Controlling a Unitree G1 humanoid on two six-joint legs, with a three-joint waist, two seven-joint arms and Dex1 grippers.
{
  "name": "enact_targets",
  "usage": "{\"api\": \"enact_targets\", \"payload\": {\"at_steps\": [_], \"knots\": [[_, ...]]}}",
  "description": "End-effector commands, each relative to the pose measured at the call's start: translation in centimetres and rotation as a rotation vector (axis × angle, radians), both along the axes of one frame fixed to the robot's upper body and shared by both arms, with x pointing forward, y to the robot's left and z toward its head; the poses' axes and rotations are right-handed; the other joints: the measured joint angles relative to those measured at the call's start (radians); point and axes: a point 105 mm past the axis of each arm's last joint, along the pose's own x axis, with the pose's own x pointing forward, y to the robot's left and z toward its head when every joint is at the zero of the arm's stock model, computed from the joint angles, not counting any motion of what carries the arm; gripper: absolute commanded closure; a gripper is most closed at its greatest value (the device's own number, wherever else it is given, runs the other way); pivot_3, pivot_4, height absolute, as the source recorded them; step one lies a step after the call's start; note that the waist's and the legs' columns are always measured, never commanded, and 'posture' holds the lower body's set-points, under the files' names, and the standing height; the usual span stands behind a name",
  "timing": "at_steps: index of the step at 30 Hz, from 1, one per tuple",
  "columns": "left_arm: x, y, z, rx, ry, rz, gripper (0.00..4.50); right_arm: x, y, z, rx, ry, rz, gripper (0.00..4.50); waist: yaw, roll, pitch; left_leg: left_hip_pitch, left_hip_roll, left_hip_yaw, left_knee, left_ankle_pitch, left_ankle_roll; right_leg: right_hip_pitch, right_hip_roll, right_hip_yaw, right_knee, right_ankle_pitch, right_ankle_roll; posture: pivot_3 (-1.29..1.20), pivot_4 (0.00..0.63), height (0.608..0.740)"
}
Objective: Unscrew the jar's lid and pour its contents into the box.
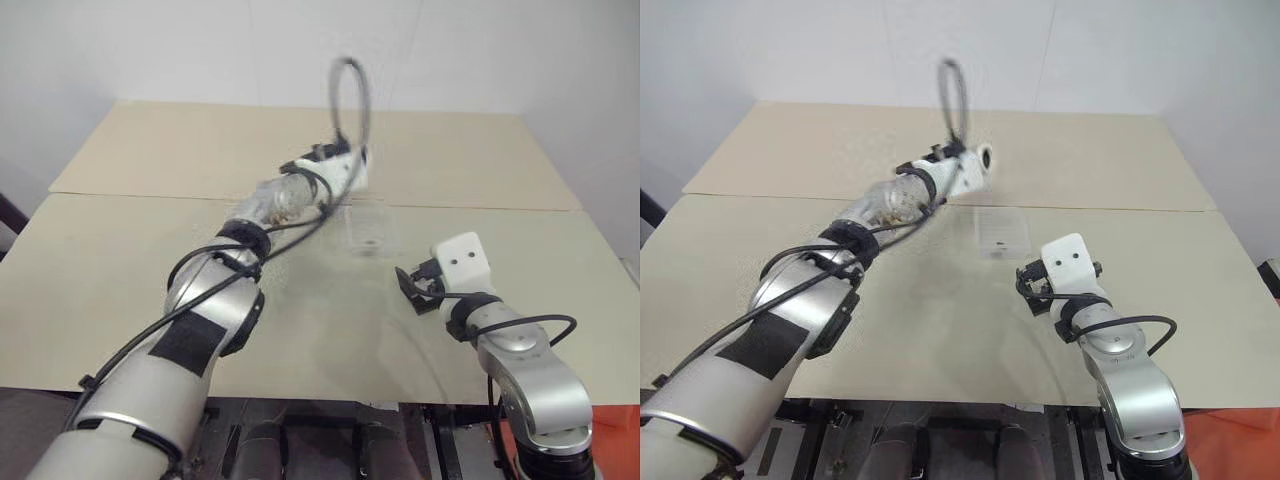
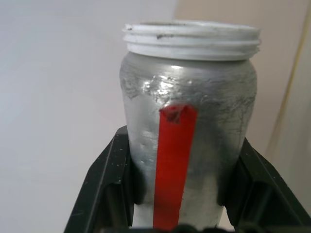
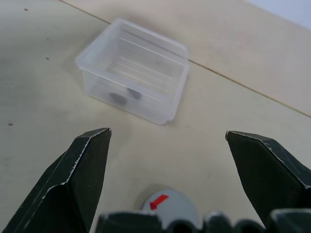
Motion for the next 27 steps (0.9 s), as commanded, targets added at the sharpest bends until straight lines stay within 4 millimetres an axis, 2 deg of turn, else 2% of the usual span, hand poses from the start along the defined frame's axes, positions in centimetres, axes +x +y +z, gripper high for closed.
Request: {"api": "enact_targets", "payload": {"at_steps": [1, 4, 8, 13, 17, 20, 23, 27], "knots": [[-1.1, 0.5, 1.1, -0.406, 0.124, -0.155, 2.57, 0.0, 0.5, 1.2, -0.008, -0.072, 0.035, 0.06, -0.001, 0.0, 0.0, 0.0, 0.0, 0.0, 0.001, 0.0, 0.0, 0.001, 0.0, 0.0, 0.0, 0.0, 0.0, 0.0, 0.15, 0.74], [-2.8, 2.1, -0.7, -0.528, 0.092, -0.256, 2.57, 0.3, 0.7, 0.9, -0.019, -0.071, 0.047, 0.06, -0.006, 0.001, 0.0, 0.001, 0.0, -0.001, 0.002, 0.0, 0.0, 0.003, 0.0, 0.0, 0.0, 0.0, 0.0, 0.0, 0.15, 0.74], [-4.5, 3.5, -3.4, -0.719, 0.142, -0.258, 2.57, 0.5, 0.8, 0.6, -0.027, -0.071, 0.054, 0.06, -0.008, 0.001, 0.0, 0.003, 0.0, -0.001, 0.002, 0.0, 0.0, 0.005, 0.0, -0.001, 0.0, 0.001, 0.0, 0.0, 0.15, 0.74], [-6.6, 4.1, -6.7, -0.738, 0.165, -0.204, 2.57, 0.8, 1.0, 0.4, -0.038, -0.069, 0.072, 0.06, -0.007, 0.001, 0.0, 0.01, 0.0, -0.002, 0.002, -0.001, 0.001, 0.013, 0.0, -0.001, -0.002, 0.001, 0.0, 0.0, 0.15, 0.74], [-6.6, 4.9, -7.4, -0.765, 0.173, -0.133, 2.57, 0.8, 0.9, 0.1, -0.046, -0.061, 0.079, 0.06, -0.004, 0.001, 0.0, 0.012, 0.0, -0.002, 0.002, -0.001, 0.001, 0.015, 0.0, -0.001, -0.001, 0.001, 0.0, 0.0, 0.15, 0.74], [-6.5, 5.4, -8.8, -0.712, 0.192, -0.085, 2.57, 1.0, 1.0, 0.0, -0.044, -0.057, 0.086, 0.06, -0.005, 0.001, -0.001, 0.013, 0.0, -0.002, 0.002, -0.001, 0.001, 0.015, 0.0, -0.001, -0.001, 0.001, 0.0, 0.0, 0.15, 0.74], [-6.1, 5.8, -10.0, -0.735, 0.246, -0.032, 2.57, 1.0, 1.4, -0.2, -0.05, -0.051, 0.102, 0.06, -0.005, 0.001, -0.001, 0.013, 0.0, -0.002, 0.002, -0.001, 0.001, 0.015, 0.0, -0.001, -0.002, 0.001, 0.0, 0.0, 0.15, 0.74], [-5.9, 6.2, -10.5, -0.744, 0.236, -0.004, 2.57, 0.9, 1.7, -0.4, -0.051, -0.047, 0.115, 0.06, -0.005, 0.001, -0.001, 0.013, 0.0, -0.002, 0.002, -0.001, 0.001, 0.015, 0.0, -0.001, -0.002, 0.001, 0.0, 0.0, 0.15, 0.74]]}}
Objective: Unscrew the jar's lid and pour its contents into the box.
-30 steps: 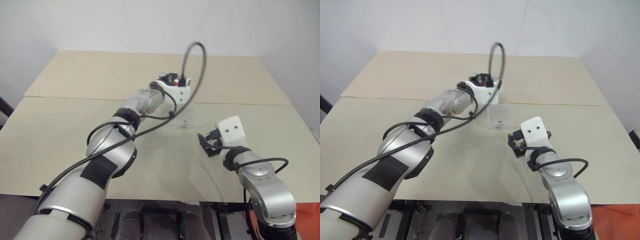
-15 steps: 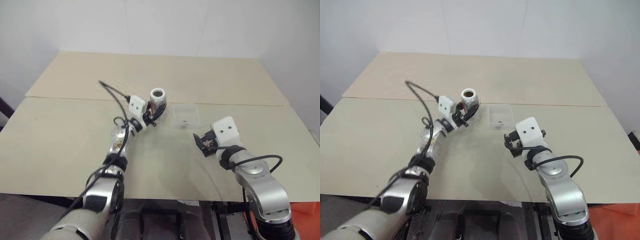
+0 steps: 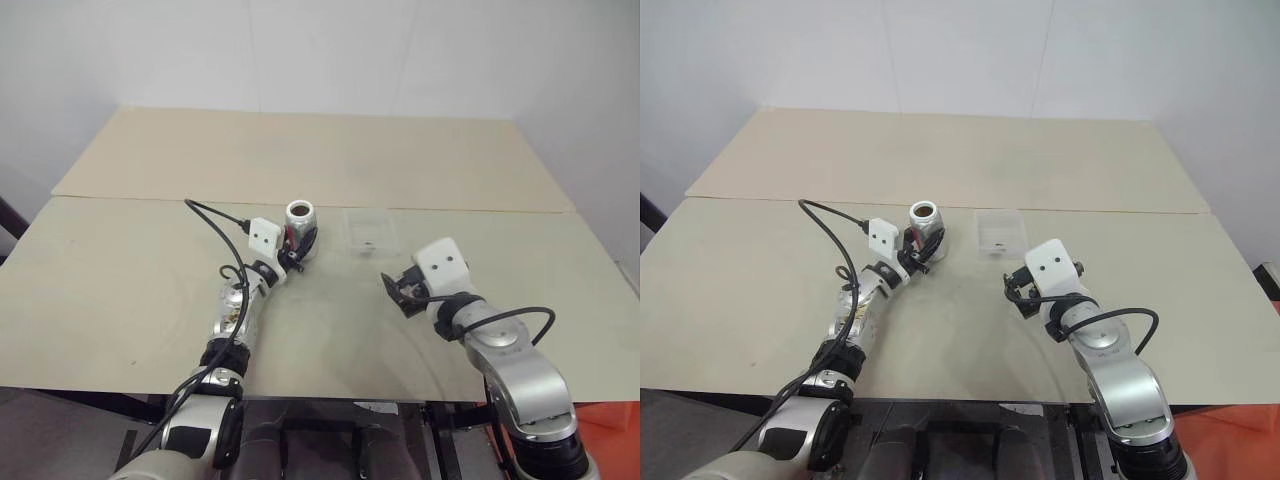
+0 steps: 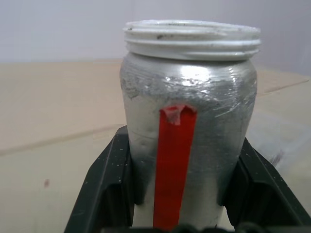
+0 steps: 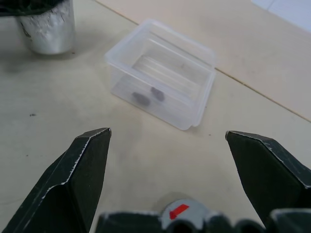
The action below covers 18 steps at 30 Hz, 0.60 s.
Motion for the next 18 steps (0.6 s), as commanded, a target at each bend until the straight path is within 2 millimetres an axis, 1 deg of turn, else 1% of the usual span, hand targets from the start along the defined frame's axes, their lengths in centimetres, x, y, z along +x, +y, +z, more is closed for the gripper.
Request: {"api": "enact_targets", "payload": {"at_steps": [1, 6, 12, 14, 15, 16, 18], "knots": [[0.1, 0.3, 0.0, 0.023, -0.024, 0.024, 2.57, -0.1, 0.4, 1.3, -0.006, -0.068, 0.021, 0.06, 0.0, 0.0, 0.0, 0.0, 0.0, 0.0, 0.0, 0.0, 0.0, 0.0, 0.0, 0.0, 0.0, 0.0, 0.0, 0.0, 0.15, 0.74], [0.0, 0.3, -1.1, 0.067, -0.008, 0.025, 2.57, 0.1, 0.4, 1.3, -0.019, -0.071, 0.031, 0.06, -0.001, 0.0, -0.001, 0.001, 0.0, 0.0, 0.0, 0.0, 0.0, 0.001, 0.0, 0.0, 0.0, 0.0, 0.0, 0.0, 0.15, 0.74], [-0.1, 0.3, -1.2, 0.031, 0.002, 0.023, 2.57, 0.2, 0.3, 1.2, -0.03, -0.076, 0.027, 0.06, -0.001, 0.0, -0.002, 0.001, 0.0, 0.0, 0.0, 0.0, 0.0, 0.001, 0.0, 0.0, 0.0, 0.0, 0.0, 0.0, 0.15, 0.74], [-0.1, 0.3, -1.1, 0.023, 0.002, 0.023, 1.84, 0.1, 0.3, 1.2, -0.034, -0.076, 0.026, 0.0, -0.001, 0.0, -0.002, 0.001, 0.0, 0.0, 0.0, 0.0, 0.0, 0.001, 0.0, 0.0, 0.0, 0.0, 0.0, 0.0, 0.15, 0.74], [-0.1, 0.3, -1.1, 0.019, 0.0, 0.025, 1.53, 0.2, 0.3, 1.2, -0.036, -0.077, 0.025, 0.0, -0.002, 0.0, -0.002, 0.001, 0.0, 0.0, 0.0, 0.0, 0.0, 0.001, 0.0, 0.0, 0.0, 0.0, 0.0, 0.0, 0.15, 0.74], [-0.1, 0.2, -1.1, 0.017, -0.002, 0.027, 1.32, 0.2, 0.2, 1.2, -0.037, -0.077, 0.025, 0.0, -0.003, 0.0, -0.002, 0.001, 0.0, 0.0, 0.0, 0.0, 0.0, 0.001, 0.0, 0.0, 0.0, 0.0, 0.0, 0.0, 0.15, 0.74], [-0.1, 0.2, -1.1, 0.015, -0.003, 0.027, 0.62, 0.2, 0.2, 1.2, -0.036, -0.078, 0.024, 0.0, -0.002, 0.0, -0.002, 0.0, 0.0, 0.0, -0.001, 0.0, 0.0, 0.0, 0.0, 0.0, 0.0, 0.0, 0.0, 0.0, 0.15, 0.74]]}}
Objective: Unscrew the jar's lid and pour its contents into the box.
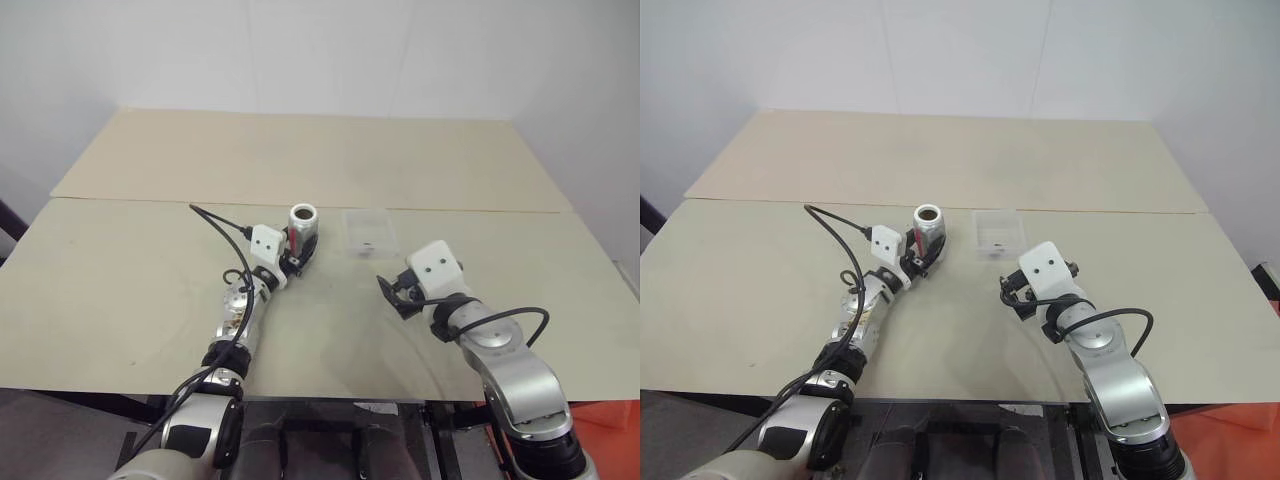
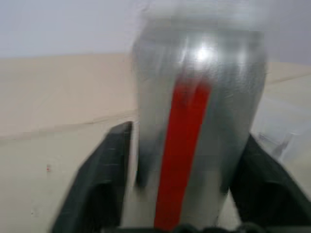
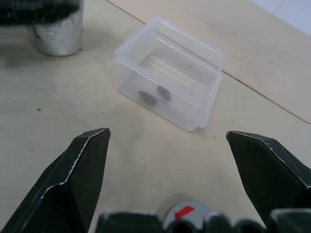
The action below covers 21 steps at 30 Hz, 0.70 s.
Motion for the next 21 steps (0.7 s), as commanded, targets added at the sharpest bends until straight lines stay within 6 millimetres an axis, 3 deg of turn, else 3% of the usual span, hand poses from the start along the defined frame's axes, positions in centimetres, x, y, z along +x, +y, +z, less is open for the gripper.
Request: {"api": "enact_targets", "payload": {"at_steps": [1, 2, 10, 21], "knots": [[0.1, 0.0, 0.7, -0.019, -0.021, 0.004, 0.29, 0.1, 0.0, 1.4, -0.007, -0.07, 0.006, 0.0, 0.001, 0.0, 0.0, 0.0, 0.0, 0.0, 0.0, 0.0, 0.0, 0.0, 0.0, 0.0, 0.0, 0.0, 0.0, 0.0, 0.15, 0.74], [0.0, -0.1, 0.7, -0.021, -0.021, 0.003, 0.03, 0.1, 0.0, 1.4, -0.007, -0.071, 0.006, 0.0, 0.001, 0.0, 0.0, 0.0, 0.0, 0.0, 0.0, 0.0, 0.0, 0.0, 0.0, 0.0, 0.0, 0.0, 0.0, 0.0, 0.15, 0.74], [-0.2, -0.2, 0.8, -0.02, -0.033, -0.006, 0.03, 0.3, 0.0, 1.4, -0.008, -0.073, 0.006, 0.0, 0.003, 0.0, 0.0, 0.0, 0.0, 0.0, 0.0, 0.0, 0.0, 0.0, 0.0, 0.0, -0.001, 0.0, 0.0, 0.0, 0.15, 0.74], [-3.3, 1.0, 1.6, -0.046, -0.062, 0.004, 0.03, 0.5, 0.3, 1.2, -0.028, -0.075, 0.027, 0.0, -0.004, 0.0, 0.0, 0.0, 0.001, 0.0, 0.0, 0.0, 0.0, 0.0, 0.0, 0.0, 0.0, 0.0, 0.0, 0.0, 0.15, 0.74]]}}
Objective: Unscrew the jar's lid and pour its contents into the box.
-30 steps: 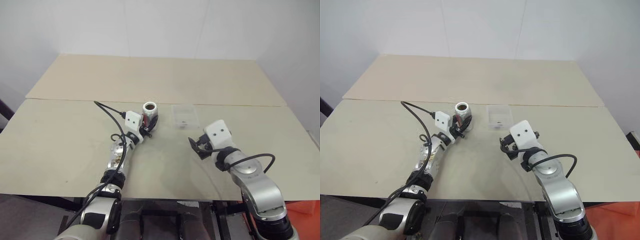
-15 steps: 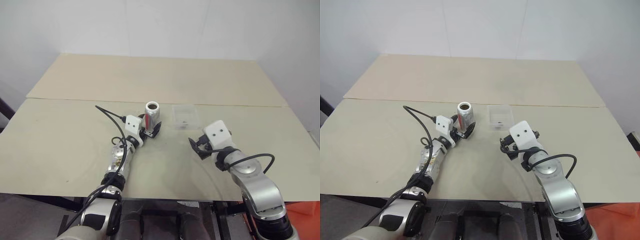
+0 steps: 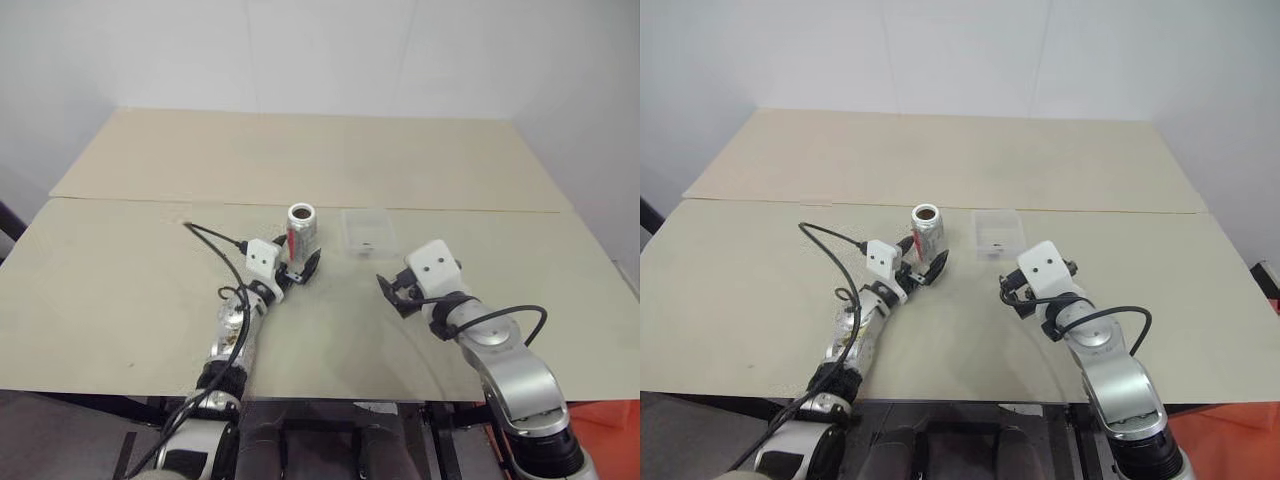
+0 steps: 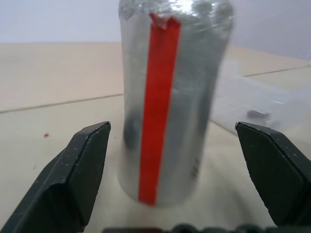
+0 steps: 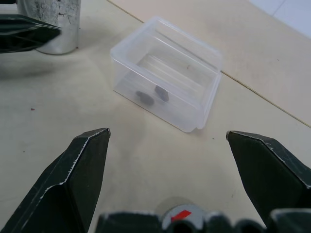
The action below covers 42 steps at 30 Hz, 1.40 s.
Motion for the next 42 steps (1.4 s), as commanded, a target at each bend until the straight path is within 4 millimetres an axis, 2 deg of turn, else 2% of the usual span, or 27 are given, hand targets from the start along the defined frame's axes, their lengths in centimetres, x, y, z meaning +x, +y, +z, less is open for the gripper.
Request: {"api": "enact_targets", "payload": {"at_steps": [1, 5, 9, 12, 14, 19, 23, 26, 29, 36, 39, 42], "knots": [[-1.0, 0.3, 2.2, -0.012, -0.063, -0.004, 0.03, 0.1, 0.3, 1.4, -0.014, -0.066, 0.026, 0.0, 0.0, 0.0, 0.0, 0.0, 0.0, 0.0, 0.0, 0.0, 0.0, 0.0, 0.0, 0.0, 0.0, 0.0, 0.0, 0.0, 0.15, 0.74], [-3.1, 1.2, 2.7, 0.038, -0.077, 0.005, 0.03, 0.4, 0.1, 1.5, -0.025, -0.066, 0.029, 0.0, -0.003, 0.0, 0.0, 0.0, 0.0, 0.0, 0.0, 0.0, 0.0, 0.0, 0.0, 0.0, 0.0, 0.0, 0.0, 0.0, 0.15, 0.74], [-5.7, 2.2, 4.2, 0.054, -0.108, -0.025, 0.03, 0.0, -0.7, 1.9, -0.051, -0.07, 0.051, 0.0, -0.006, 0.0, 0.0, 0.0, 0.001, 0.0, 0.0, 0.0, 0.0, 0.0, 0.0, 0.0, 0.0, 0.0, 0.0, 0.0, 0.15, 0.74], [-9.0, 3.3, 5.6, 0.117, -0.134, -0.157, 0.03, -1.3, -2.4, 2.7, -0.109, -0.055, 0.14, 0.0, -0.005, 0.0, 0.0, 0.0, 0.001, 0.0, -0.001, 0.0, 0.0, 0.0, 0.0, 0.0, 0.0, 0.0, 0.0, 0.0, 0.15, 0.74], [-10.4, 4.5, 6.1, 0.159, -0.12, -0.209, 0.03, -2.5, -3.4, 3.4, -0.11, -0.034, 0.227, 0.0, -0.002, 0.0, 0.0, 0.0, 0.002, 0.0, -0.002, 0.0, 0.0, 0.0, 0.0, 0.0, -0.001, 0.0, -0.001, 0.0, 0.15, 0.74], [-12.6, 7.4, 7.2, 0.25, -0.085, -0.257, 0.03, -5.9, -5.5, 4.8, -0.146, 0.027, 0.472, 0.0, -0.002, 0.001, 0.0, 0.004, 0.003, 0.002, -0.002, 0.0, 0.0, 0.002, 0.001, 0.0, -0.002, -0.002, -0.002, 0.0, 0.15, 0.74], [-14.4, 7.9, 7.5, 0.285, -0.058, -0.299, 0.03, -7.4, -7.3, 4.7, -0.208, 0.103, 0.586, 0.0, -0.005, 0.001, 0.0, 0.005, 0.004, 0.003, -0.002, 0.0, 0.0, 0.002, 0.001, 0.001, -0.002, -0.002, -0.003, 0.0, 0.15, 0.74], [-15.1, 7.7, 7.4, 0.275, -0.052, -0.273, 0.03, -8.1, -8.4, 4.2, -0.267, 0.16, 0.646, 0.0, -0.004, 0.0, 0.0, 0.006, 0.004, 0.004, -0.003, 0.0, 0.0, 0.003, 0.001, 0.002, -0.002, -0.003, -0.004, 0.0, 0.15, 0.74], [-15.5, 7.8, 7.7, 0.246, -0.055, -0.212, 0.03, -7.7, -9.2, 4.2, -0.294, 0.178, 0.657, 0.0, -0.004, 0.0, 0.0, 0.007, 0.004, 0.005, -0.003, 0.0, 0.0, 0.003, 0.001, 0.002, -0.002, -0.003, -0.004, 0.0, 0.15, 0.74], [-16.5, 8.9, 7.5, 0.265, -0.019, -0.16, 0.03, -7.4, -9.6, 3.9, -0.313, 0.195, 0.683, 0.0, -0.003, 0.0, 0.0, 0.008, 0.004, 0.005, -0.004, 0.0, 0.0, 0.003, 0.001, 0.003, -0.002, -0.005, -0.007, 0.0, 0.15, 0.74], [-16.6, 9.3, 7.9, 0.263, -0.003, -0.171, 0.03, -6.9, -9.4, 4.1, -0.313, 0.189, 0.677, 0.0, 0.001, 0.0, 0.0, 0.008, 0.004, 0.005, -0.003, 0.0, 0.0, 0.003, 0.001, 0.003, -0.002, -0.005, -0.008, 0.0, 0.15, 0.74], [-16.4, 9.5, 7.4, 0.299, 0.03, -0.163, 0.03, -6.7, -9.2, 3.7, -0.319, 0.189, 0.676, 0.0, 0.004, 0.0, 0.0, 0.008, 0.004, 0.006, -0.004, 0.0, 0.0, 0.003, 0.001, 0.003, -0.002, -0.008, -0.012, 0.0, 0.15, 0.74]]}}
